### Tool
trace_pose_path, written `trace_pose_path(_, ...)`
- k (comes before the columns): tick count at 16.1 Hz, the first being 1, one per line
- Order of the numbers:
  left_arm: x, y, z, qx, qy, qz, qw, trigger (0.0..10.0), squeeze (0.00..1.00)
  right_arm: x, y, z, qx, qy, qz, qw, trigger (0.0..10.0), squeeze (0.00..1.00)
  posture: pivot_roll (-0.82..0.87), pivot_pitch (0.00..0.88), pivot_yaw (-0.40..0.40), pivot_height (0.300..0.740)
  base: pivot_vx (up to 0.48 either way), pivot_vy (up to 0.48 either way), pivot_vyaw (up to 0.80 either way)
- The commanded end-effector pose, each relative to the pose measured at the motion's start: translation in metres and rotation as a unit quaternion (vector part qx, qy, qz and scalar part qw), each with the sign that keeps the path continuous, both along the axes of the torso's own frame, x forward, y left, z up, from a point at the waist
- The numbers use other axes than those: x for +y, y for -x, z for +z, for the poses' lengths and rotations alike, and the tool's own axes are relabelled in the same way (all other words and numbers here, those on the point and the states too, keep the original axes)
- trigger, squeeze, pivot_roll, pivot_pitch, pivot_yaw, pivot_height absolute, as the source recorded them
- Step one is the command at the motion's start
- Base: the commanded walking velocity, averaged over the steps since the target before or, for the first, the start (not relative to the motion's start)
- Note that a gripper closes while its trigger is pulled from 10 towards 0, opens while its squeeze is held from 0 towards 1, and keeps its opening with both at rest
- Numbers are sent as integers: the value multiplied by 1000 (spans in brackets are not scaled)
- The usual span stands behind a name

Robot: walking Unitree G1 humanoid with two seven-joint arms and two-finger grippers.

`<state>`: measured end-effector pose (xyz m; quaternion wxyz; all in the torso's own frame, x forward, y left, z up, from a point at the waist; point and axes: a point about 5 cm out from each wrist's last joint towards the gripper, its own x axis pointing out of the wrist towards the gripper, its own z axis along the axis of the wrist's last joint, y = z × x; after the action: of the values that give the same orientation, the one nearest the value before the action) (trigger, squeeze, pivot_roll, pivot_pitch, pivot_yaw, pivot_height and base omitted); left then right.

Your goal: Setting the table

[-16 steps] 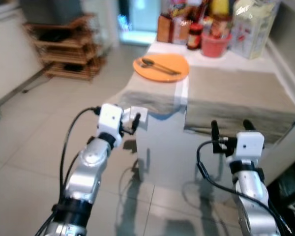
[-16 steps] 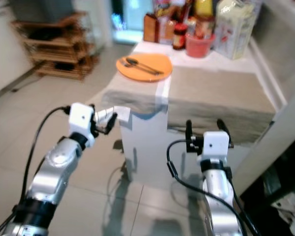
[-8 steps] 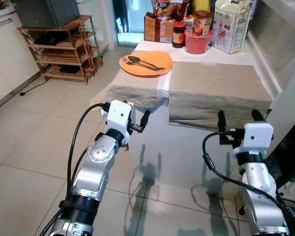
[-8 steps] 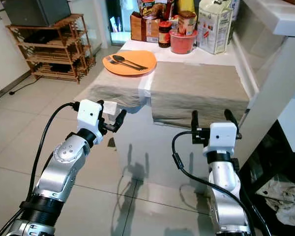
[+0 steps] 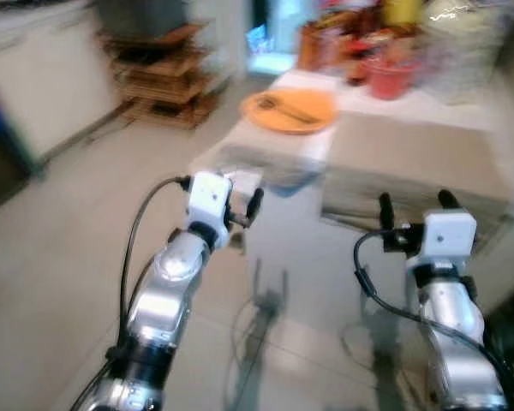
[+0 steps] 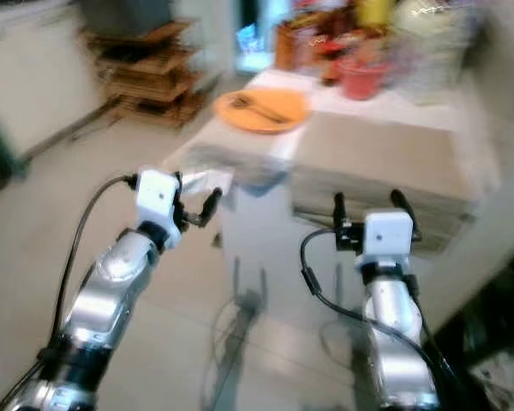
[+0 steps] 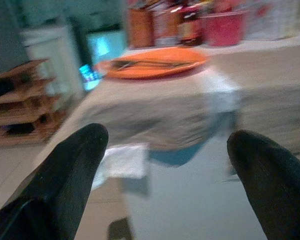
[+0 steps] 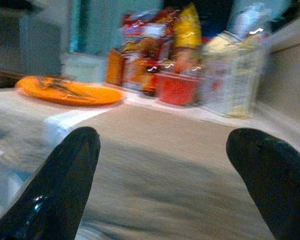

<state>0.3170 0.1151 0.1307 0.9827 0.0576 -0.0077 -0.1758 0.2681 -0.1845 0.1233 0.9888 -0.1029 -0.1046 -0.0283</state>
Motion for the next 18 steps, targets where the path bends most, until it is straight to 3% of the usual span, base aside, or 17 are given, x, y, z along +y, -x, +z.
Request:
trace_pose_path(1,-2,-1,0,3,5,1,1000,10000,0,-4,-1,2,-1,5,-5,1000,10000,0,-22,0,45,740,311,-364,800)
trace_pose_path(4,-5,0,-1,4,7,1,1000,10000,0,-5,-1,1,6,7,-10,1000,10000,0,-23,0,42,740,327,-347,800)
trace_pose_path(8,-6,2,-1,0,13,-4,1000,10000,0,-5,-1,1,3,10,-9,1000,10000,0,-23,0,41,740,0,0,0)
trace_pose_path(10,-5,2,-1,-4,9,0,1000,10000,0,-6,0,15,-37,19,-20,999,10000,0,-26,0,42,740,0,0,0)
trace_pose_path(16,-11,2,3,-19,11,-10,1000,10000,0,-11,-4,17,-41,25,-28,998,10000,0,-30,0,45,740,0,0,0)
trace_pose_path(18,-15,2,7,-24,14,-13,1000,10000,0,-12,-4,18,-43,27,-29,998,10000,0,-29,0,45,740,448,0,0)
